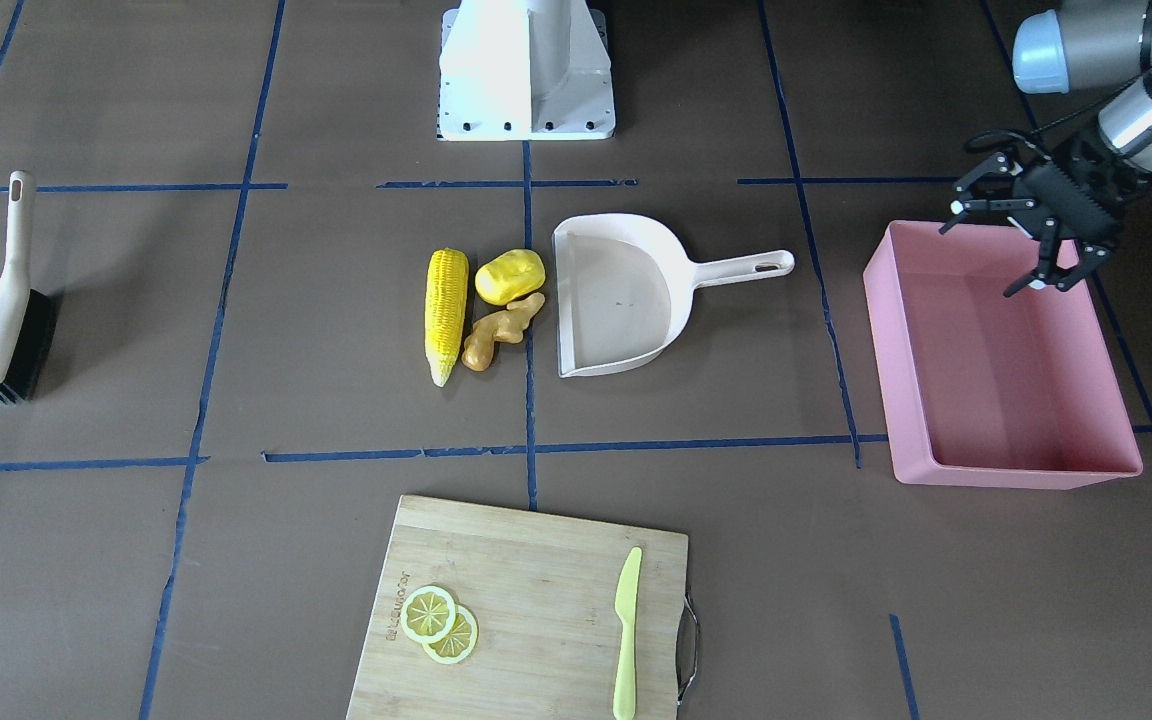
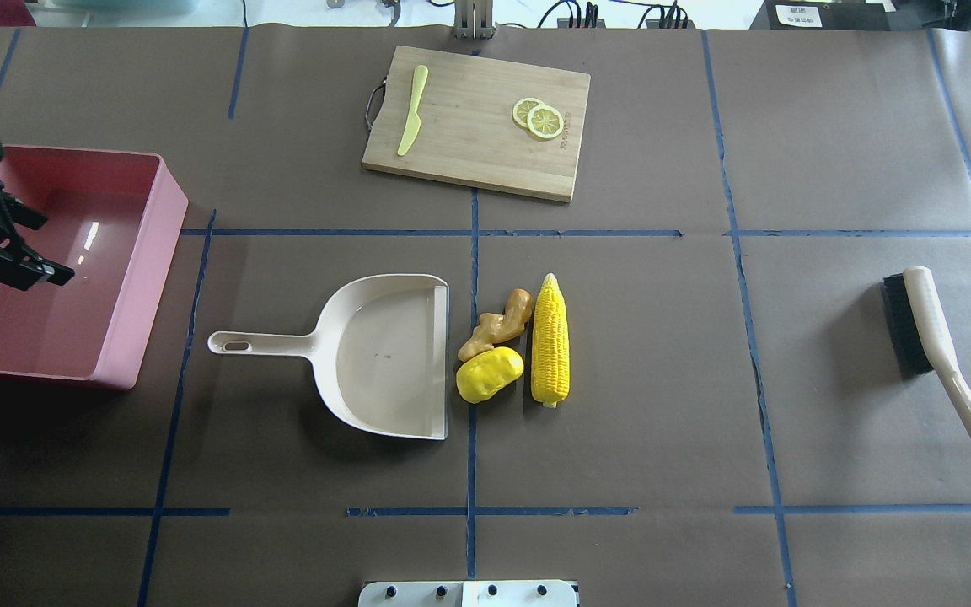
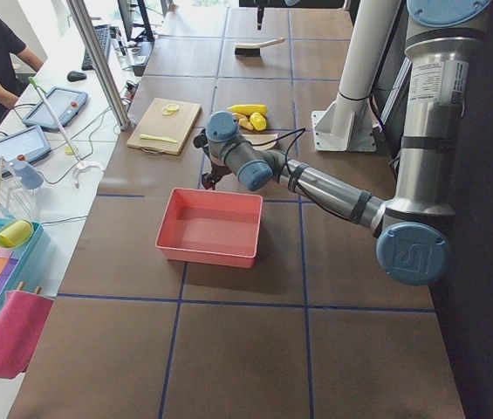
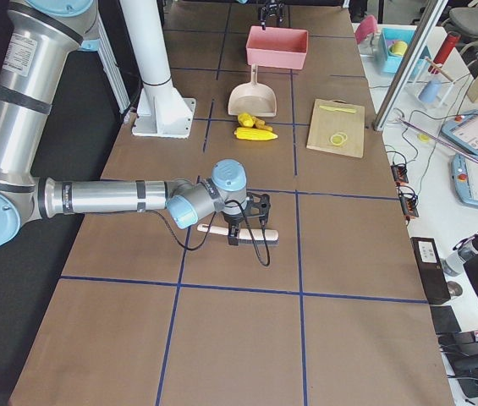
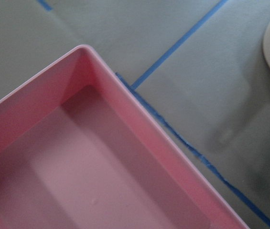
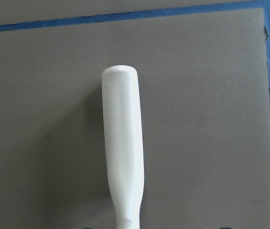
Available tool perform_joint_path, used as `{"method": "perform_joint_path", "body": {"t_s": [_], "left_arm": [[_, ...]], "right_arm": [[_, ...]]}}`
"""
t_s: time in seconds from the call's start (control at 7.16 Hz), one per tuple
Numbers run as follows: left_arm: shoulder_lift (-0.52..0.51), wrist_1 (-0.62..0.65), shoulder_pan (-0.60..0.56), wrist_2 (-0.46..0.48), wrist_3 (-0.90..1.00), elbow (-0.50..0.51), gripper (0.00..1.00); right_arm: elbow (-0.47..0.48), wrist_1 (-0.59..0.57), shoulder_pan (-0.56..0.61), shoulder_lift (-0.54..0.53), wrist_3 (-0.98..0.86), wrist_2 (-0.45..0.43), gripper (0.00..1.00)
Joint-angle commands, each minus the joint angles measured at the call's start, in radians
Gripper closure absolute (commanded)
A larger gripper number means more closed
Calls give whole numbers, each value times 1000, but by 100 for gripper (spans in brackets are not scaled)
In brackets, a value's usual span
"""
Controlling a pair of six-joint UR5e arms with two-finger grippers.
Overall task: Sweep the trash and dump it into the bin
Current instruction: 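Reach the left gripper to the dustpan handle while the right grasps the brush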
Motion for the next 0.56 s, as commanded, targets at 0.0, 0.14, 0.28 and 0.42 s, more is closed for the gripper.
{"method": "perform_joint_path", "body": {"t_s": [0.0,0.14,0.28,0.42], "left_arm": [[-81,3,107,11,7,-13,0],[-98,3,129,12,7,-14,0],[-108,3,164,35,8,-13,0],[-127,3,190,116,10,-14,0]], "right_arm": [[21,13,-118,-21,103,-51,13],[19,54,-164,-45,101,-97,13],[16,60,-181,-53,103,-99,10],[15,62,-203,-52,108,-99,8]]}}
